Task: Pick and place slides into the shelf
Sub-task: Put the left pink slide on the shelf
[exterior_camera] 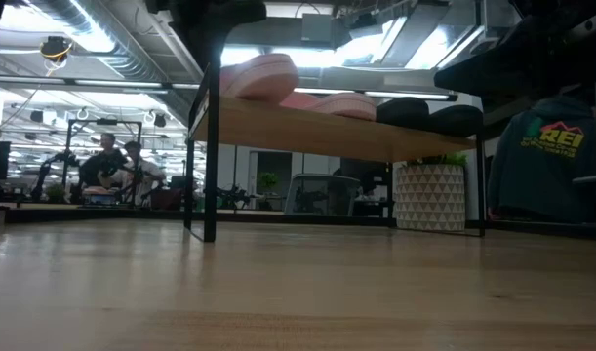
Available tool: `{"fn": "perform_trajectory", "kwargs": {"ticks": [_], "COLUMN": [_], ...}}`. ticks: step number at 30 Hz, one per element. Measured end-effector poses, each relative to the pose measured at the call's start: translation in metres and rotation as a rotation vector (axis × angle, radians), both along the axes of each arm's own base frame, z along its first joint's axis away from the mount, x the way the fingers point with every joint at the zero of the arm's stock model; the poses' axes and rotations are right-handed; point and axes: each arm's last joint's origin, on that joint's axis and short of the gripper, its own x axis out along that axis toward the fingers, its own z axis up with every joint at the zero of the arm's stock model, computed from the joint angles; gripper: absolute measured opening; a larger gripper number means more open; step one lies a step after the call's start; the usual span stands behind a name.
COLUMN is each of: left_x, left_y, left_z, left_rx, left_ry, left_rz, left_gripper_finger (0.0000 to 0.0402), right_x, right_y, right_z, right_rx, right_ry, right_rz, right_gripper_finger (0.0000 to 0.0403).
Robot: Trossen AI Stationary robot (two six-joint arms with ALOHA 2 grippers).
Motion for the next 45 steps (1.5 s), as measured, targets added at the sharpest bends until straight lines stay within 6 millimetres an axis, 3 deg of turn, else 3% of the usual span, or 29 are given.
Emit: {"fn": "perform_trajectory", "kwargs": {"ticks": [9,45], "left_x": [0.000,-0.009], "left_y": [0.000,-0.010], "left_z": [0.000,0.009], "left_rx": [-0.003,-0.069], "left_ry": [0.006,0.044], "left_rz": [-0.005,-0.104], "left_gripper_finger": [0.0004,0.0002], "right_x": [0.000,0.000], "right_y": [0.000,0.000], "right_z": [0.000,0.000], "right_rx": [0.000,0.000], "right_ry": [0.000,0.000], "right_rz": [0.000,0.000], "right_gripper_finger": [0.0007,0.0007]}}
